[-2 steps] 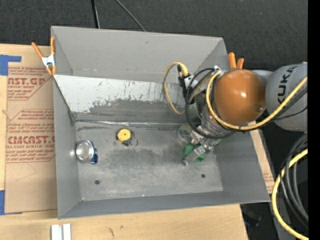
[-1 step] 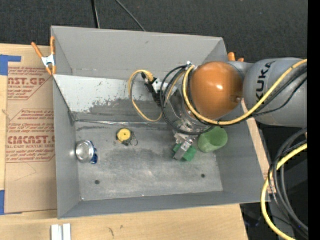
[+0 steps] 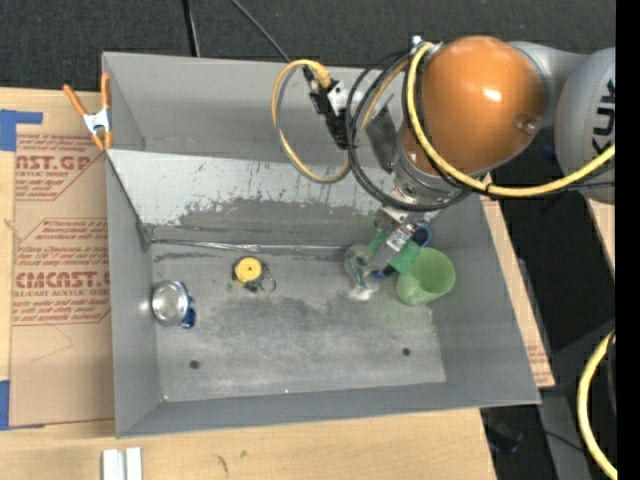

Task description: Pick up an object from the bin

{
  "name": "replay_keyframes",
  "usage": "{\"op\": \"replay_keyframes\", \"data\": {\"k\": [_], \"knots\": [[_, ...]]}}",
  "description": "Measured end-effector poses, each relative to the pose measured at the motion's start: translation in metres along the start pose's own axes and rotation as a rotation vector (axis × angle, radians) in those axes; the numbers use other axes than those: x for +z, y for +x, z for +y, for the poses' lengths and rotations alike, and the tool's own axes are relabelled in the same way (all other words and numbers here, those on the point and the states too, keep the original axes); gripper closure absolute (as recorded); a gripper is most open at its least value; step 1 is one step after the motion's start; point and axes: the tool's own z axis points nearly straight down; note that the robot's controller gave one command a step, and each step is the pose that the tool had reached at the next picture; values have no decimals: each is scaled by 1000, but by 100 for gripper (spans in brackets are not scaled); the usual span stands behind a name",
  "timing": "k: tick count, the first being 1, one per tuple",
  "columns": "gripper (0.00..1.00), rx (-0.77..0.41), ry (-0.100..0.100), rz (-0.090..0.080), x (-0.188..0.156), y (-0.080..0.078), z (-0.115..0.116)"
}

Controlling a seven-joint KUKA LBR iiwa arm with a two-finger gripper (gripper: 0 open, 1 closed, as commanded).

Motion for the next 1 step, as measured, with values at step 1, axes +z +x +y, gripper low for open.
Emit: {"op": "replay_keyframes", "data": {"k": [1], "knots": [[100, -282, -7, -7, 10, 15, 40]]}}
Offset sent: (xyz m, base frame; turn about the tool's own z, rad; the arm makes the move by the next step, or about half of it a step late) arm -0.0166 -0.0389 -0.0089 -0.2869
